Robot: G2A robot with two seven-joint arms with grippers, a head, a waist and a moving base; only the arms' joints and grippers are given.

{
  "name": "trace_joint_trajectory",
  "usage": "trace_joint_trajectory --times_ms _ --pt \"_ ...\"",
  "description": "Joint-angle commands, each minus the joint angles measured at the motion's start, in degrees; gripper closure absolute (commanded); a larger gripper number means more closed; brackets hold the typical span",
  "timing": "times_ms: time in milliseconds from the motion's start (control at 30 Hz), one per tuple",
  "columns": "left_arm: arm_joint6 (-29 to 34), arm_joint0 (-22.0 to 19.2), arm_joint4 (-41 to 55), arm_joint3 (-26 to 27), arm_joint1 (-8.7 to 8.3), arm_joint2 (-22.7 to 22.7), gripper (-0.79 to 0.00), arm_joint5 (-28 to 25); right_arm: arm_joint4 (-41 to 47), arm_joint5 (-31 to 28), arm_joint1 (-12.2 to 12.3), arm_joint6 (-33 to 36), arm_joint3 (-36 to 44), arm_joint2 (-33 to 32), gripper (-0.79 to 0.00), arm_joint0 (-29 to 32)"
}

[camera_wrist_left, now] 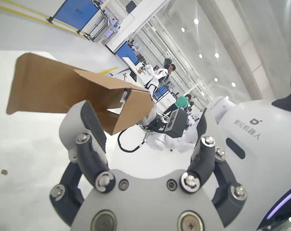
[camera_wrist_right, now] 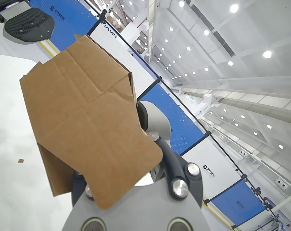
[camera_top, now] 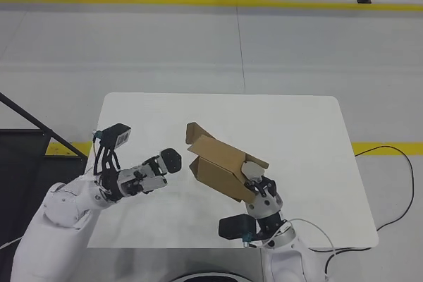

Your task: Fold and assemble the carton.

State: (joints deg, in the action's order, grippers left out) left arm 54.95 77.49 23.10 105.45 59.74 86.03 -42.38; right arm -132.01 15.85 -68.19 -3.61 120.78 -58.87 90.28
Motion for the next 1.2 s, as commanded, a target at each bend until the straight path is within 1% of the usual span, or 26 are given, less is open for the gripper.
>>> trace_joint_trajectory --times_ms 0,67,133,300,367,467,767,833,933,1133,1167 --pt "0.87 -0.91 -1.41 -0.93 -0.03 -0.29 -0.785 -3.14 0.22 -0.75 -0.06 0.32 0.26 -0.02 0.000 0.10" --pt "0.73 -2.08 -3.62 -1.35 -0.04 -0.64 -0.785 -6.23 0.57 -1.89 -0.13 0.42 0.48 0.01 0.000 0.18" --pt "-0.45 -2.95 -5.32 -0.32 -0.26 -2.42 -0.785 -7.42 1.15 -2.68 -0.19 0.24 0.55 -0.13 0.000 0.18" --pt "-5.45 -4.24 -15.58 -0.38 -1.87 -4.63 -0.785 -12.42 2.68 -4.97 -0.27 -1.05 0.32 -0.76 0.000 -0.10" --pt "-7.01 -4.29 -17.59 -1.01 -2.58 -5.74 -0.785 -13.97 3.02 -5.45 -0.30 -1.76 0.40 -1.02 0.000 -0.23" --pt "-7.04 -4.64 -18.51 -2.53 -3.59 -5.80 -0.785 -13.99 3.02 -5.53 -0.30 -1.83 0.43 -1.06 0.000 -0.23" --pt "-7.04 -4.64 -18.51 -2.53 -3.59 -5.80 -0.785 -13.99 3.02 -5.53 -0.30 -1.83 0.43 -1.06 0.000 -0.23" --pt "-7.04 -4.64 -18.51 -2.53 -3.59 -5.80 -0.785 -13.99 3.48 -6.26 -0.34 -2.27 0.48 -1.00 0.000 -0.34" --pt "-8.40 -4.17 -19.59 -1.72 -3.55 -6.06 -0.785 -13.02 3.44 -6.77 -0.41 -2.45 0.57 -1.08 0.000 -0.32" --pt "-10.16 -3.92 -21.68 -2.04 -3.64 -6.52 -0.785 -13.96 3.79 -7.62 -0.56 -3.06 0.75 -1.11 0.000 -0.07" --pt "-10.32 -3.90 -21.65 -2.18 -3.67 -6.72 -0.751 -14.22 3.84 -7.71 -0.58 -3.14 0.79 -1.13 0.000 -0.03"
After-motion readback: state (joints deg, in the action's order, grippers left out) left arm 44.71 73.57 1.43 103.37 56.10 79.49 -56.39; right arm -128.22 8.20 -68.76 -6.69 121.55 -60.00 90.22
